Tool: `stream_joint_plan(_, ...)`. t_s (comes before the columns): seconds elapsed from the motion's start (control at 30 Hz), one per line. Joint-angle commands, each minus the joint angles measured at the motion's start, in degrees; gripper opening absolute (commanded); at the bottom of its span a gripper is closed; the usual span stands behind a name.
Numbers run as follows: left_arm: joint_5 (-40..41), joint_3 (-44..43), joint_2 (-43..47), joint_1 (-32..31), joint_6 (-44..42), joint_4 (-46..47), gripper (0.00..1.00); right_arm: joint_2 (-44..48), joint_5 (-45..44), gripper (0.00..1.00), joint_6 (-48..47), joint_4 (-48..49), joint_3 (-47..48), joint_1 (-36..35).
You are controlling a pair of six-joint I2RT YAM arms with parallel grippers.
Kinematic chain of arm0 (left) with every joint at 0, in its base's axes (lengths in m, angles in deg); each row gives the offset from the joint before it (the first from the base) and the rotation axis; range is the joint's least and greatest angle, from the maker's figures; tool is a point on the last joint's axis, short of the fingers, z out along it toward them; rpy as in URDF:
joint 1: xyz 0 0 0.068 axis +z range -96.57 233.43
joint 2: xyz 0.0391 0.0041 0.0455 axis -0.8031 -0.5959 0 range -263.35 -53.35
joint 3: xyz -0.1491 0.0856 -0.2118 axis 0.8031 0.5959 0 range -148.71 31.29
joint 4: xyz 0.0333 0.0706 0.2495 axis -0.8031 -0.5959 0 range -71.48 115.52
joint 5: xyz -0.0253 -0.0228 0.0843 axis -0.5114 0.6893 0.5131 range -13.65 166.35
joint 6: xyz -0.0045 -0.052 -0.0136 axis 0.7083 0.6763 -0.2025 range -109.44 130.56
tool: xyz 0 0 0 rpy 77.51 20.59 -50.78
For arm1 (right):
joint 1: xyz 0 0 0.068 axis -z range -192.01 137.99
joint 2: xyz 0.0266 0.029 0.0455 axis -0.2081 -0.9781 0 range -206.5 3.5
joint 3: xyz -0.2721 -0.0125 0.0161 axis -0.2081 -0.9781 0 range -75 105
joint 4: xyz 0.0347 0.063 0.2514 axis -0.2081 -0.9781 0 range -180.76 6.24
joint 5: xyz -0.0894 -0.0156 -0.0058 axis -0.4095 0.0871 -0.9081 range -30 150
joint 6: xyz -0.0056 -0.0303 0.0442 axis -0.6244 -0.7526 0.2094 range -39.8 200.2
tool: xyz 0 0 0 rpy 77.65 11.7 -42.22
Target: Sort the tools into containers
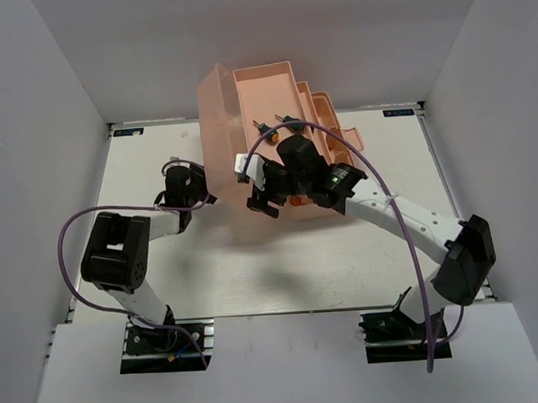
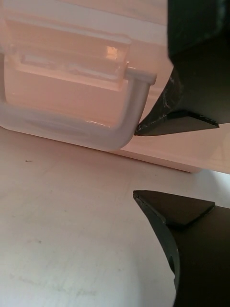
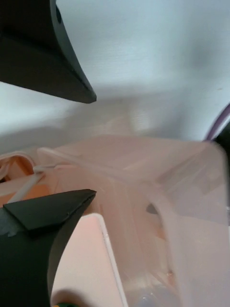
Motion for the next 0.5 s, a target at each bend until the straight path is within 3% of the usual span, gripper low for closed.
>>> stream_joint_plan(0.0, -2.21, -4.16, 0.58, -0.1, -0.76, 0.42, 0.59, 5.76, 1.04, 0.82, -0.33, 5.42, 1.51, -1.07)
stream_joint_plan(0.1, -2.73, -4.77, 0.05, -0.1, -0.76, 0.42, 0.59, 8.74, -4.39, 0.82, -0.16, 4.98, 1.6, -0.63)
stream_joint_plan(0.17, -2.73, -5.39, -0.47, -0.1, -0.76, -0.28, 0.59, 13.22, -3.54, 0.62, 0.81, 7.16, 0.64, 0.42)
stream_joint_plan(0.2, -2.73, -5.39, -0.47, -0.1, -1.28, -0.28, 0.59, 14.45, -3.27, 0.45, 0.73, 8.74, -1.63, 1.47)
stream_joint_plan(0.23, -3.34, -6.18, -0.47, -0.1, -1.29, -0.28, 0.59, 18.2, -3.44, 0.0, 0.81, 14.67, -3.83, 2.0)
stream_joint_plan(0.33, -3.35, -8.1, -1.0, -0.1, -1.29, -1.5, 0.59, 18.25, -11.32, 0.0, -1.02, 18.59, -2.73, 2.89)
stream_joint_plan(0.37, -3.35, -8.64, -1.0, -0.1, -2.07, -2.12, 0.59, 17.28, -23.1, 0.0, -0.6, 18.43, -1.58, 3.24)
stream_joint_plan(0.47, -3.88, -12.68, -1.52, -0.1, -4.97, -4.93, 0.59, 10.17, -34.86, 0.0, 3.08, 16.86, 2.73, 13.82)
